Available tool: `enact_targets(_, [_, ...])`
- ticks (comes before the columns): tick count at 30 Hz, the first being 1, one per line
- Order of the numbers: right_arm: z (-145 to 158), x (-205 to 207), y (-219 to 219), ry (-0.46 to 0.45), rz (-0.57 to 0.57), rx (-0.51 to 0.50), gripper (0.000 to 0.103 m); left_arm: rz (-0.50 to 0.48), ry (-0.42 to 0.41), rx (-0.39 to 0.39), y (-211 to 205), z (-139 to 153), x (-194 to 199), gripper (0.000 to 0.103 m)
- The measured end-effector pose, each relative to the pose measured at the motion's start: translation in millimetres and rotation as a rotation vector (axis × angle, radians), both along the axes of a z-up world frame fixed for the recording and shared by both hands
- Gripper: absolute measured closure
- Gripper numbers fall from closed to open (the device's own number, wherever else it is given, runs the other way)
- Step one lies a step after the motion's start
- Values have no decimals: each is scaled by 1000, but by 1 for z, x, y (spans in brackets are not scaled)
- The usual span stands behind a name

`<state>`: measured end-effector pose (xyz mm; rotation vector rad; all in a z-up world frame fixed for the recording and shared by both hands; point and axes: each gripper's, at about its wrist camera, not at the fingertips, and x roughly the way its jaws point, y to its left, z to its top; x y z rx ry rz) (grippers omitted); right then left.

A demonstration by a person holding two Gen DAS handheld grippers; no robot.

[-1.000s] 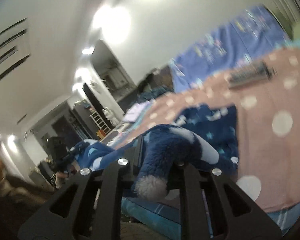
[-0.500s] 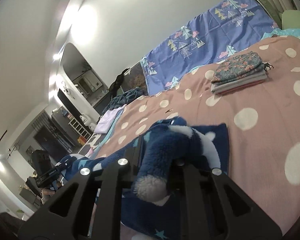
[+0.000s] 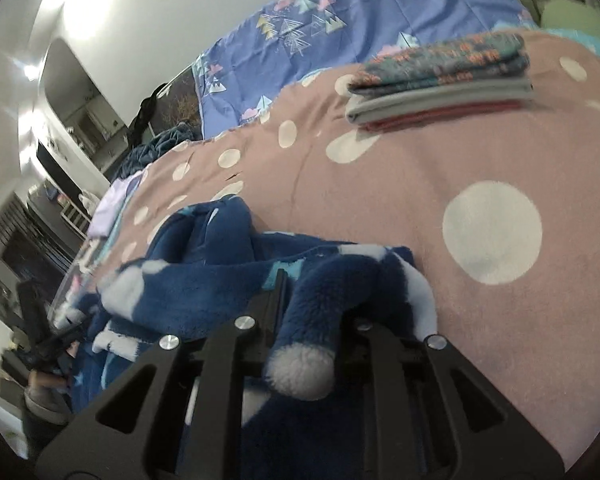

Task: Fold small clothes
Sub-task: 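Fold the hem toward the collar with both tools and release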

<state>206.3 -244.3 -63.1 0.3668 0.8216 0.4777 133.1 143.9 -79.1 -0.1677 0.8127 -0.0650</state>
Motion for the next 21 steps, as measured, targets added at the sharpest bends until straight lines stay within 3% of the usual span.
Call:
enact_targets(3, [9,-9,2,-31,31,-36,76,-5,-4,-24,6,5,-5,82])
enact_targets(4, [11,-12,2,-38,40,-47,67,-7,-15,-28,8,8,-10,81])
enact_targets(5, [14,-16,1,-45,50,-60,52,-12,-30,-31,9,13,-16,78])
enact_targets(6, [17,-21,-2,-56,58,-77,45,-15,-43,-39,11,16,-21,76])
enact_targets(10, [35,-47,-17,-163,107,-208,31,-33,-114,-85,20,43,-56,59])
enact_targets(12, [35,-54,-23,-177,122,-286,30,-27,-152,-50,21,55,-73,44])
enact_targets(13, [32,-54,-25,-168,122,-316,30,-3,-172,-12,22,60,-79,29])
enact_targets(14, [29,-53,-27,-153,114,-338,30,24,-193,33,23,64,-86,26])
enact_targets(17, [20,-44,-29,-112,102,-345,30,27,-173,47,27,60,-88,26])
enact_targets(19, [18,-35,-26,-107,113,-332,30,16,-113,66,25,48,-80,26])
enact_targets(21, [15,-21,-22,-83,122,-325,29,-6,-51,131,17,35,-72,26])
